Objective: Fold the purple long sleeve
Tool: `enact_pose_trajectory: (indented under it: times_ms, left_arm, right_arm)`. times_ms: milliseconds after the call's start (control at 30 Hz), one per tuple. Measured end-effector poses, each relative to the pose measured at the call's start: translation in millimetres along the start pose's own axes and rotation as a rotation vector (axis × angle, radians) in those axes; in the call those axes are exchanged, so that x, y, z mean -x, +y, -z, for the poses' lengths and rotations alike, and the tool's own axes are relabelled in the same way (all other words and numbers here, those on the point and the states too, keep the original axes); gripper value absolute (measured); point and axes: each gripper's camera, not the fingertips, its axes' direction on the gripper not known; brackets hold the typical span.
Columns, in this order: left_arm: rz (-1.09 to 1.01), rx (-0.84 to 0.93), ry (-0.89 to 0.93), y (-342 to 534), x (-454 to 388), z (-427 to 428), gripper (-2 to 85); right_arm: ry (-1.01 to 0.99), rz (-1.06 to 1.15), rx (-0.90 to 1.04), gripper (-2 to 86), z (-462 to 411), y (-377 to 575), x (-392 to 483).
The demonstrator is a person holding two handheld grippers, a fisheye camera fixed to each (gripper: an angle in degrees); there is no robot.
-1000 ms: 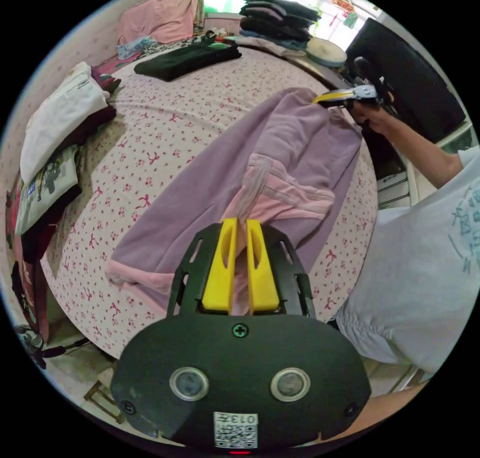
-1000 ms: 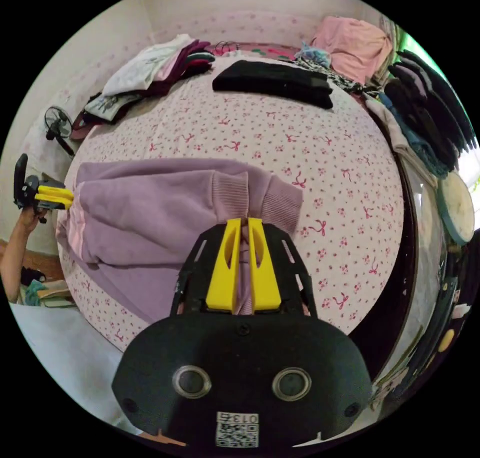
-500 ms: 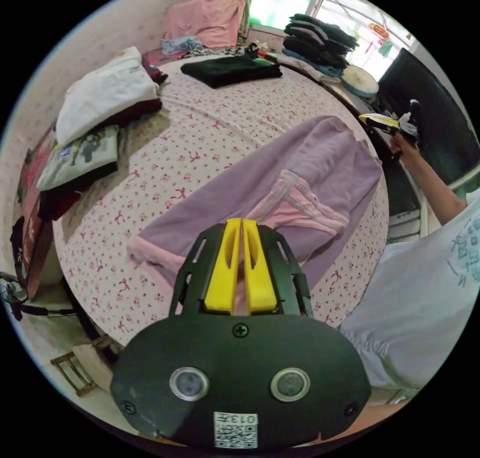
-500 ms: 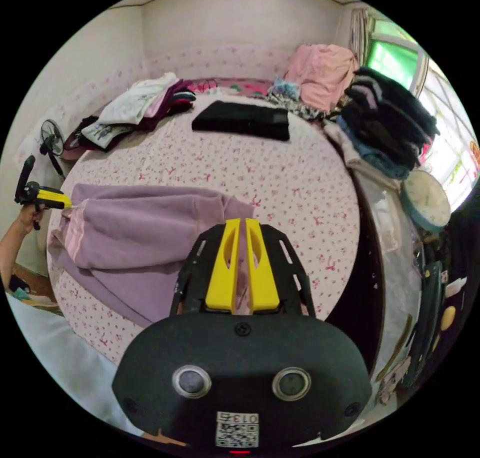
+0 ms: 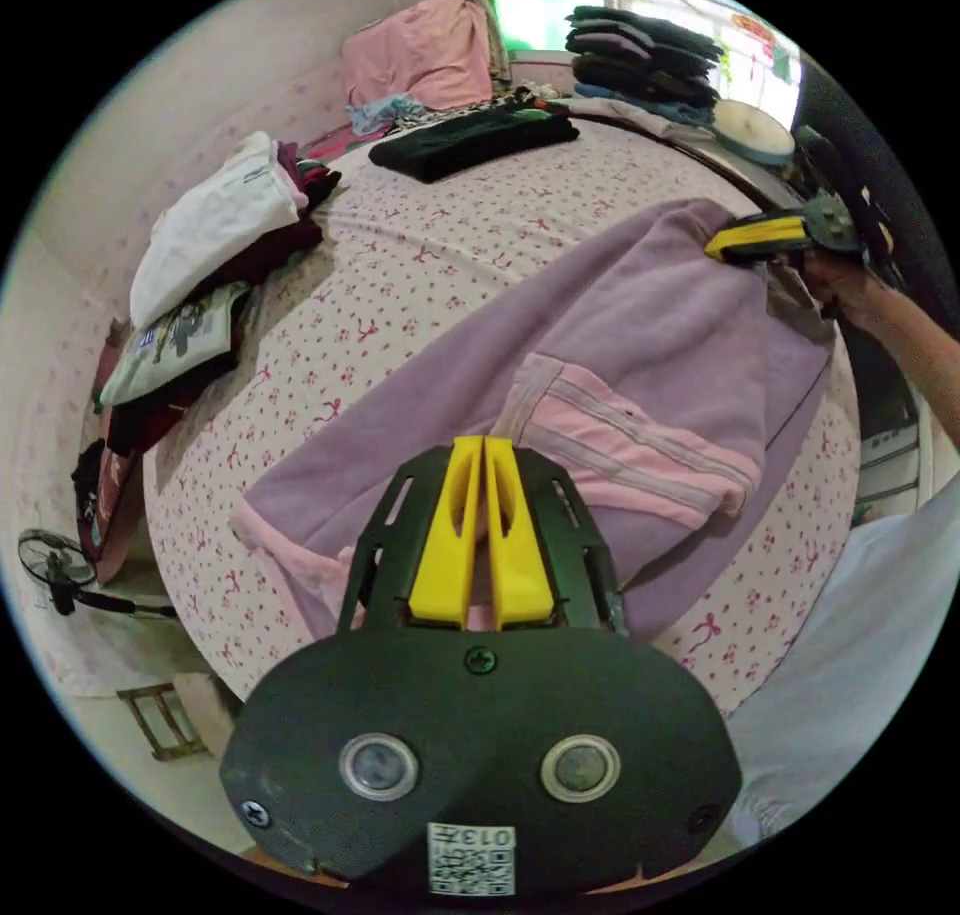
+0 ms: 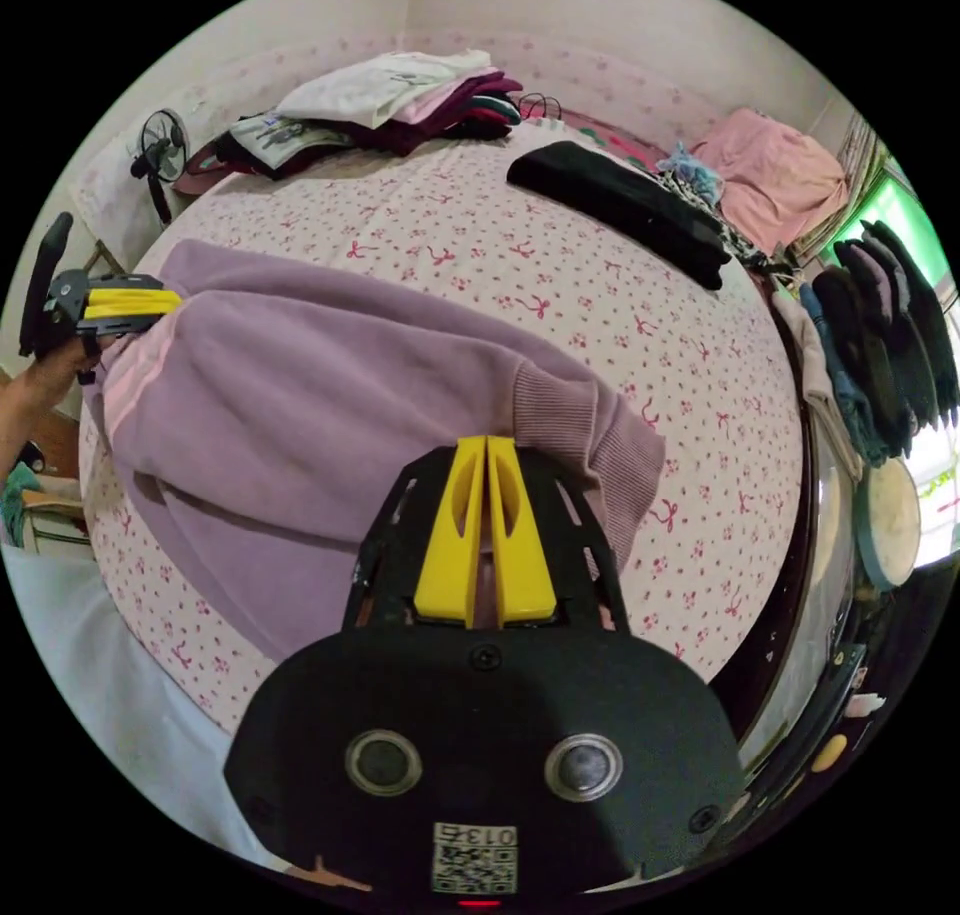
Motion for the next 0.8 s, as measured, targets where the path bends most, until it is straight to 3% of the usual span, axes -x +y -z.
enact_pose_trajectory:
  times_ms: [133,233,300,400,500,533,667,800]
  left_arm:
    - [0.104,-0.129,-0.012,23,-2,39,-0.2]
    - [0.068,-0.229,-0.018,44,-25,68,-0.2]
    - [-0.015,-0.222,-0.007,51,-46,71,-0.2]
    - [-0.147,-0.053,-0.062,54,-79,43,-0.2]
    - [-0.058,-0.091,-0.026,67,-78,28,-0.2]
    - [-0.012,-0.09,0.014,69,-71,29,-0.3]
    - [0.027,-0.122,0.04,76,-60,48,-0.3]
    - [0.133,-0.173,-0.065,91,-41,53,-0.3]
  right_arm:
    - [0.023,0.005,-0.118,-0.1,31,0,19]
    - [-0.067,0.094,-0.226,-0.1,57,3,59]
    - [-0.165,0.19,-0.271,-0.1,65,3,99]
    - [-0.157,0.316,-0.239,0.0,52,-4,151]
    - [-0.096,0.373,-0.099,0.0,12,-13,182]
    - [-0.094,0.359,-0.161,0.0,14,-12,182]
    - [-0.122,0.356,-0.078,-0.1,24,-32,185]
    - [-0.159,0.343,-0.257,-0.1,53,-40,198]
